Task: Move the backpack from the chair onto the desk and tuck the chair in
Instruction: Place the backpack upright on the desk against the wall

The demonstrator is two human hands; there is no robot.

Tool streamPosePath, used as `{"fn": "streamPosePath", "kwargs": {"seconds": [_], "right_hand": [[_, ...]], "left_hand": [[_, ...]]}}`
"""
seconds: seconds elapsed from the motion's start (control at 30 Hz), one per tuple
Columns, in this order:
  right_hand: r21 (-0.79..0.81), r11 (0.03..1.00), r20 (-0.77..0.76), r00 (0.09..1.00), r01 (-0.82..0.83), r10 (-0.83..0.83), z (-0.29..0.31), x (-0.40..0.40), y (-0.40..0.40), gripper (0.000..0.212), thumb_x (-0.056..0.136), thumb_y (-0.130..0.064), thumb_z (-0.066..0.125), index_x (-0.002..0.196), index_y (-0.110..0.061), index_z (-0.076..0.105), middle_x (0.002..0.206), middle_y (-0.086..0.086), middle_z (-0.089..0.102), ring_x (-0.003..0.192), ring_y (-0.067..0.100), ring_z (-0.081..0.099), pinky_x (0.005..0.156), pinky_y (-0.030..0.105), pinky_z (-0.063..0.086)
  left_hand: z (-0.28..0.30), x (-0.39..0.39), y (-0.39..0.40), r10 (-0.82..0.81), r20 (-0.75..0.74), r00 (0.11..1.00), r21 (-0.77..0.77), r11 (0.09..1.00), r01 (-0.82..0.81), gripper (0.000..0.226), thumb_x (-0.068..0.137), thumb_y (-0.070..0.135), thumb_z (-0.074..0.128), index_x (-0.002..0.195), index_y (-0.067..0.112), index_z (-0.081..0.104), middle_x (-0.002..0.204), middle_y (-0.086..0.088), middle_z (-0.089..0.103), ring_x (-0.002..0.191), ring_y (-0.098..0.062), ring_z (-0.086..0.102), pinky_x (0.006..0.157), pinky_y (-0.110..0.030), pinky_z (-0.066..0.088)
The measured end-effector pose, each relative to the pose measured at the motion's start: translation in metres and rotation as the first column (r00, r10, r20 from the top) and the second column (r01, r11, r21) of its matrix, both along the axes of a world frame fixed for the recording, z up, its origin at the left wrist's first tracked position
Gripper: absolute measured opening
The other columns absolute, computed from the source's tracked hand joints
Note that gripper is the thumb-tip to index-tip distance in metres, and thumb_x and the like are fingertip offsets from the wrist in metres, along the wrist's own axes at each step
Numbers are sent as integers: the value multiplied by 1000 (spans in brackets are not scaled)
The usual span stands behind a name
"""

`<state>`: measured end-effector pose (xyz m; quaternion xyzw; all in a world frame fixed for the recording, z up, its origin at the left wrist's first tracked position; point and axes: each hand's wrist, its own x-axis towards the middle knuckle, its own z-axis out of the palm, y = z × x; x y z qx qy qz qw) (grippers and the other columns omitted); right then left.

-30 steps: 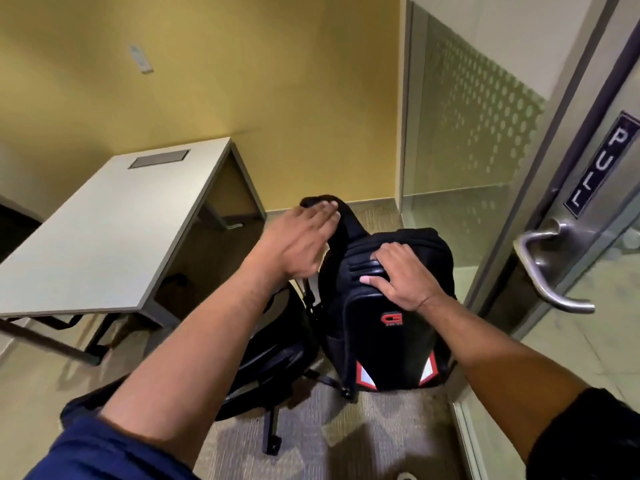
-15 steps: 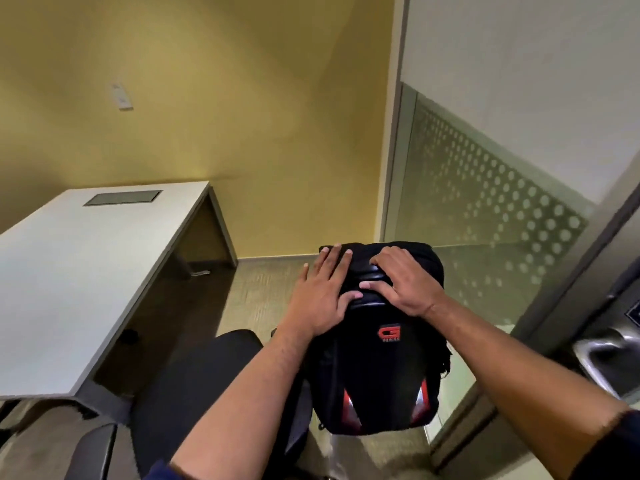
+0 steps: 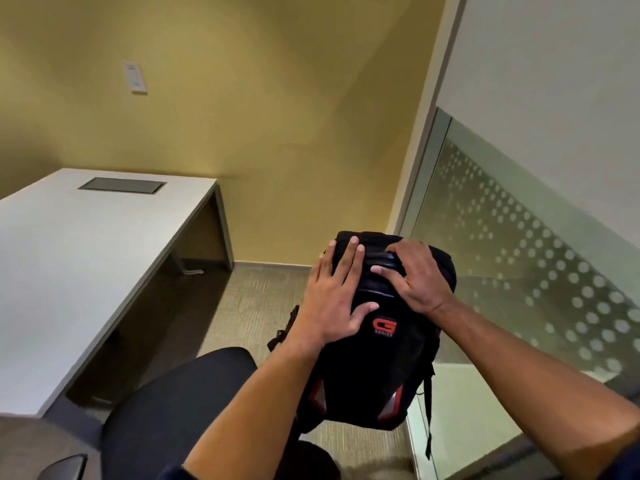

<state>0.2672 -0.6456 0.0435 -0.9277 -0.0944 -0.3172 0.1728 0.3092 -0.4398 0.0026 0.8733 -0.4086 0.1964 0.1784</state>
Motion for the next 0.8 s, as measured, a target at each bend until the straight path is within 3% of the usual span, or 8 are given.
{"fn": "streamPosePath", "kwargs": {"seconds": [0.17, 0.3, 0.4, 0.63, 0.8], "right_hand": [[29, 996, 6, 997, -82, 82, -8, 64, -3, 42, 95, -50, 56, 105, -9, 60, 95, -5, 50, 89, 7, 38, 85, 26, 31], [-13, 982, -52, 981, -188, 187, -21, 136, -4, 41, 94, -45, 54, 106, -7, 62, 95, 6, 59, 90, 21, 49, 88, 32, 35], [-21, 953, -49, 952, -302, 301, -29, 199, 0, 39, 90, -40, 56, 104, -4, 64, 94, 11, 62, 89, 28, 51, 86, 34, 34], [48, 859, 34, 860, -510, 509, -46, 314, -12, 33, 89, -37, 62, 103, -7, 65, 90, 8, 61, 84, 23, 50, 80, 34, 36], [26, 804, 142, 798, -595, 586, -53, 382, -27, 22, 80, -19, 64, 97, -5, 66, 85, 10, 60, 76, 29, 54, 72, 39, 42]], "left_hand": [[-3, 50, -9, 35, 33, 999, 31, 999, -36, 80, 102, 52, 42, 163, 11, 11, 172, -5, 3, 158, -28, -4, 127, -46, 10], [2, 108, -19, 130, -1, 991, 87, 988, -130, 68, 102, 34, 41, 162, 10, 20, 170, -6, 14, 157, -18, 9, 126, -40, 14], [10, 152, -20, 230, -55, 972, 158, 963, -219, 68, 98, 28, 41, 161, 9, 23, 170, -6, 16, 157, -17, 11, 127, -36, 9], [15, 232, -25, 387, -11, 922, 308, 878, -365, 61, 96, 25, 33, 154, 7, 40, 165, -8, 30, 153, -20, 25, 125, -35, 12], [24, 285, -48, 441, 40, 897, 401, 815, -418, 64, 87, 10, 31, 148, 4, 47, 161, -11, 36, 149, -21, 34, 125, -35, 20]]}}
